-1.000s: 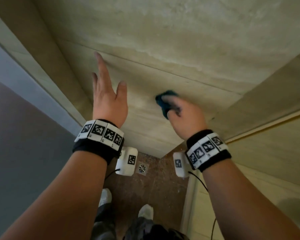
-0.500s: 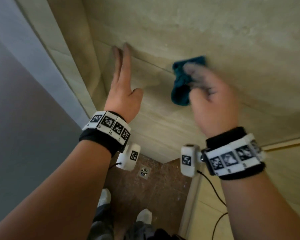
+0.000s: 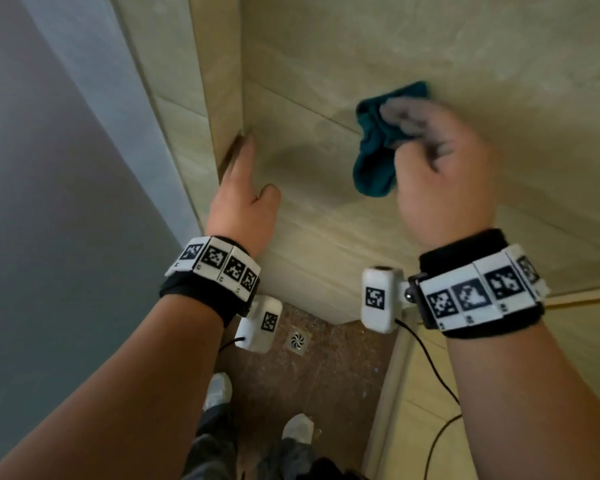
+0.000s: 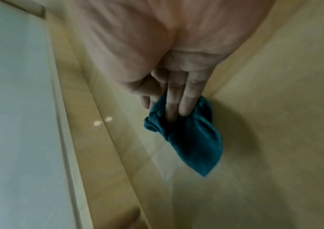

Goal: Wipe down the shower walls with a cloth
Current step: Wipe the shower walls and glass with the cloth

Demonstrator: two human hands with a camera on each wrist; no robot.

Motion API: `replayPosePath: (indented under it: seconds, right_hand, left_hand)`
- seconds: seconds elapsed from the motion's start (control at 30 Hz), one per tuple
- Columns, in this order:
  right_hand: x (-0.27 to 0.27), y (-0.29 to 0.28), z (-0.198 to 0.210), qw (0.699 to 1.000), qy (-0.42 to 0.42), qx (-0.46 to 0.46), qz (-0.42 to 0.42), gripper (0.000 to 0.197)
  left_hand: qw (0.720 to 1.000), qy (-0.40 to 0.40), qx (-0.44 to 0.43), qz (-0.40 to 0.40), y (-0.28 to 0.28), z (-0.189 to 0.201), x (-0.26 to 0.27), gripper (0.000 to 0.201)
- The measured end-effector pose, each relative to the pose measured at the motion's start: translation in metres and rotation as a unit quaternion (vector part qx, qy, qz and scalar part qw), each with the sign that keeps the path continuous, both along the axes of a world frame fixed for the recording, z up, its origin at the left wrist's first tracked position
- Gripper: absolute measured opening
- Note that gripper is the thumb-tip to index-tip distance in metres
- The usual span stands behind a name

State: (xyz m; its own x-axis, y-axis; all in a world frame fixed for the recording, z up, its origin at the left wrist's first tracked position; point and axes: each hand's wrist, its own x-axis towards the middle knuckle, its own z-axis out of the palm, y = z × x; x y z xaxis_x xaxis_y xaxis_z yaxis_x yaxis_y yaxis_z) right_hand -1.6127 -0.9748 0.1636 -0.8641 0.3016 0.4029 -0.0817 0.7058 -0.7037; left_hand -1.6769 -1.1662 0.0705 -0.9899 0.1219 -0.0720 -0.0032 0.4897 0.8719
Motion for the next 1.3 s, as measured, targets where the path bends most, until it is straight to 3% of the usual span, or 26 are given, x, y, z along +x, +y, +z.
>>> replayPosePath:
  seconds: [0.1,0.17,0.23,0.33,0.47,0.53,0.57,0.63,0.7,0.77,0.87,0.97,1.07,1.13,1.23,1.3]
  right_hand:
    - [-0.007,-0.015,-0.046,0.987,-0.137,0.081,0.023,0.049]
    - [-0.009,-0.015,-0.087,0.950,-0.276,0.133,0.053,0.051]
    - [-0.010,-0.012,-0.104,0.919,-0.362,0.145,0.065,0.053]
    - [-0.016,-0.018,-0.085,0.944,-0.306,0.119,0.029,0.048]
    - [-0.032,-0.047,-0.012,0.996,-0.087,0.021,0.011,0.044]
    - [-0.041,-0.056,0.002,0.999,0.004,-0.030,0.023,0.044]
    - [-0.046,-0.059,-0.005,0.999,0.008,-0.038,0.025,0.045]
    - [-0.050,-0.063,-0.040,0.995,-0.092,-0.002,0.034,0.048]
    - [-0.046,-0.061,-0.089,0.965,-0.246,0.071,0.058,0.053]
    - [-0.042,-0.054,-0.114,0.936,-0.327,0.114,0.065,0.054]
    - [-0.047,-0.055,-0.096,0.956,-0.275,0.089,0.048,0.052]
    - [-0.058,-0.078,-0.047,0.990,-0.127,-0.020,0.065,0.051]
    - [-0.070,-0.095,-0.029,0.987,0.032,-0.139,0.070,0.050]
    - [-0.073,-0.099,-0.054,0.986,-0.018,-0.151,0.063,0.051]
    - [-0.070,-0.093,-0.119,0.965,-0.245,-0.052,0.074,0.055]
    - [-0.066,-0.086,-0.137,0.948,-0.306,-0.013,0.082,0.058]
  left_hand:
    - [1.000,-0.006,-0.004,-0.007,-0.006,-0.003,-0.006,0.077]
    - [1.000,-0.015,-0.005,-0.012,-0.010,-0.007,-0.008,0.077]
    - [1.000,-0.021,-0.001,-0.021,-0.016,-0.012,-0.007,0.076]
    - [0.999,-0.032,-0.006,-0.032,-0.028,-0.020,-0.004,0.074]
    - [0.998,-0.044,-0.021,-0.041,-0.040,-0.025,-0.001,0.070]
    - [0.998,-0.042,-0.018,-0.046,-0.045,-0.027,0.000,0.068]
    - [0.998,-0.040,-0.015,-0.049,-0.047,-0.029,0.000,0.068]
    - [0.998,-0.038,-0.002,-0.055,-0.053,-0.032,0.000,0.068]
    - [0.997,-0.043,0.019,-0.054,-0.060,-0.035,0.002,0.066]
    - [0.998,-0.045,0.030,-0.041,-0.065,-0.035,0.003,0.060]
    - [0.999,-0.032,0.031,-0.004,-0.071,-0.033,0.004,0.049]
    - [0.999,-0.036,0.018,0.031,-0.074,-0.028,0.006,0.041]
    - [0.997,-0.047,0.005,0.058,-0.079,-0.024,0.007,0.040]
    - [0.996,-0.045,-0.008,0.071,-0.083,-0.023,0.008,0.042]
    - [0.995,-0.051,-0.014,0.079,-0.089,-0.025,0.008,0.050]
    - [0.995,-0.068,-0.025,0.070,-0.089,-0.024,0.009,0.057]
